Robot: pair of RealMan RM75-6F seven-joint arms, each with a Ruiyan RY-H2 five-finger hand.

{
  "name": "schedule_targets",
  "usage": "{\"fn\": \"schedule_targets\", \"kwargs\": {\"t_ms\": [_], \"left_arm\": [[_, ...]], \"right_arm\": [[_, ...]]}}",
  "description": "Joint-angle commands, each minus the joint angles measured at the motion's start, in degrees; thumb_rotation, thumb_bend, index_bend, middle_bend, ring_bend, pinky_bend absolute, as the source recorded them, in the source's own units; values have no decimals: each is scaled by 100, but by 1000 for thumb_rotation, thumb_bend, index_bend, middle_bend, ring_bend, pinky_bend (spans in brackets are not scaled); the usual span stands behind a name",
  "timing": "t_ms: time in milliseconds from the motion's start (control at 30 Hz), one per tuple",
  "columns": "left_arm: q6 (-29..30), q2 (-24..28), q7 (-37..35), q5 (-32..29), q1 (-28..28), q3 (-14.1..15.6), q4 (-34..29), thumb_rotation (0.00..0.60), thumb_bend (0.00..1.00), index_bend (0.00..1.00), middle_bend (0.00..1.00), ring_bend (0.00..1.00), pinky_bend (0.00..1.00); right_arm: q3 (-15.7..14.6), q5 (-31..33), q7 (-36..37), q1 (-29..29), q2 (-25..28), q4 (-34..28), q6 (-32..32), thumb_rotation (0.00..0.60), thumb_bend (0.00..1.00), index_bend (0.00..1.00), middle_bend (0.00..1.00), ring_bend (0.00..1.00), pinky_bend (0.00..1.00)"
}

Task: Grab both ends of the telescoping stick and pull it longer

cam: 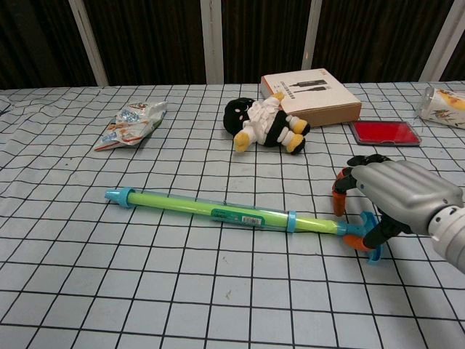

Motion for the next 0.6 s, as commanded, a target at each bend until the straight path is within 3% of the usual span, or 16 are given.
{"fn": "schedule_targets", "kwargs": {"t_ms": [33, 233, 600], "left_arm": [[1, -1, -1, 8, -2, 1, 1, 600, 42, 0, 0, 0, 0], [19, -5, -12, 20, 2, -1, 16, 600, 42, 0, 0, 0, 0], [48, -21, 8, 53, -2, -9, 11, 600, 41, 0, 0, 0, 0]], "right_arm": [[12, 67, -19, 17, 9, 2, 12, 600, 367, 487, 246, 0, 0], [8, 262, -92, 49, 66, -17, 30, 600, 393, 492, 246, 0, 0], [-67, 212, 76, 86, 180, 16, 103, 600, 461, 677, 246, 0, 0]]}}
